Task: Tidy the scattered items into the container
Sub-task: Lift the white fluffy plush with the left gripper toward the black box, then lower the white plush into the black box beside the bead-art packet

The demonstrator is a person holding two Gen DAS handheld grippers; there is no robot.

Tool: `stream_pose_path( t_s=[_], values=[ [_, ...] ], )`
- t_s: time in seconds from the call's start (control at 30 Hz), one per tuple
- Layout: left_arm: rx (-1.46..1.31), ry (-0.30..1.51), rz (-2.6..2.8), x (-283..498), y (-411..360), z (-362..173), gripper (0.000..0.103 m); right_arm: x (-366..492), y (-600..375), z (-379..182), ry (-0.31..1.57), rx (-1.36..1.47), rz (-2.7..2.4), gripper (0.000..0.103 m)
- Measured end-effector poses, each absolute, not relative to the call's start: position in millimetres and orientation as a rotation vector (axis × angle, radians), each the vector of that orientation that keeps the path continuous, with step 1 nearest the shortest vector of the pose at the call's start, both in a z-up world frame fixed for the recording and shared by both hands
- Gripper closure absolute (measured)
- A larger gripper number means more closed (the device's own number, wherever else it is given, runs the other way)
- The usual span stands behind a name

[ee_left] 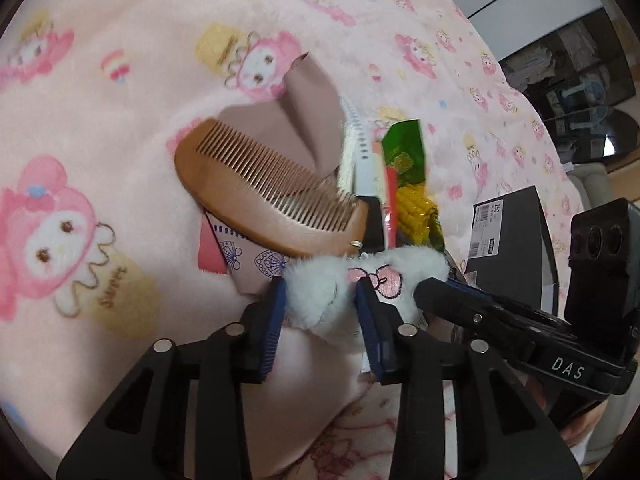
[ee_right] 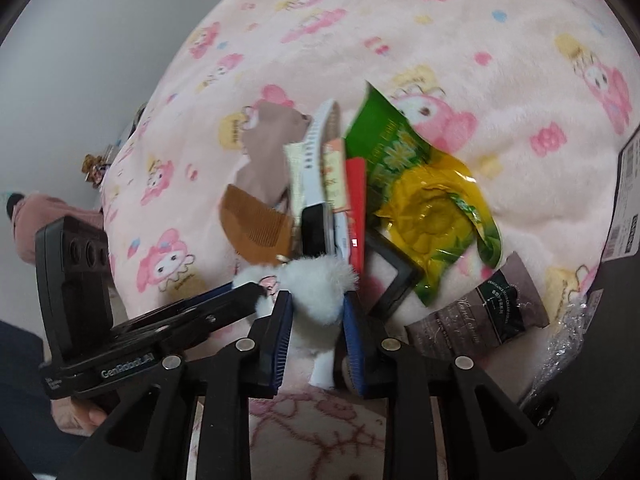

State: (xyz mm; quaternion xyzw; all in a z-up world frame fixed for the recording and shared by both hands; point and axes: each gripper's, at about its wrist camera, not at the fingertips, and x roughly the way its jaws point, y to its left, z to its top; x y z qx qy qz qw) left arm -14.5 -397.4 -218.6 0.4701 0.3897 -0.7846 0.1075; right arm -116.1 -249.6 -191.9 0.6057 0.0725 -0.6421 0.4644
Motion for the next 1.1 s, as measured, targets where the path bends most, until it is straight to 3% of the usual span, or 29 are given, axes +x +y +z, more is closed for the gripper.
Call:
stream_pose_path(
  t_s=[0.27,0.53,0.7,0.87,1.1],
  values=[
    [1.276,1.064,-2.515,-15,-372,-141,0.073,-114,-213,-130,0.082,1.354,-1.665,0.081],
    [1.269,0.889,-2.79,-76,-299,-75,0.073,-130,-124,-61,0.007,1.223,-1.862,0.081],
    [1.381,0.914,-2.845,-127,-243,-75,0.073,-156,-57,-50,-0.054,1.221,-1.943,0.081],
    [1.524,0.776,-2.921,-193,-163,-77,0.073,-200,7,-51,-0.023,1.235,-2.085,0.081],
    [1.681,0.754,-2.896,-257,-105,-104,0.073,-266,76,-84,-0.107,1.325,-2.134,0.081]
  ],
)
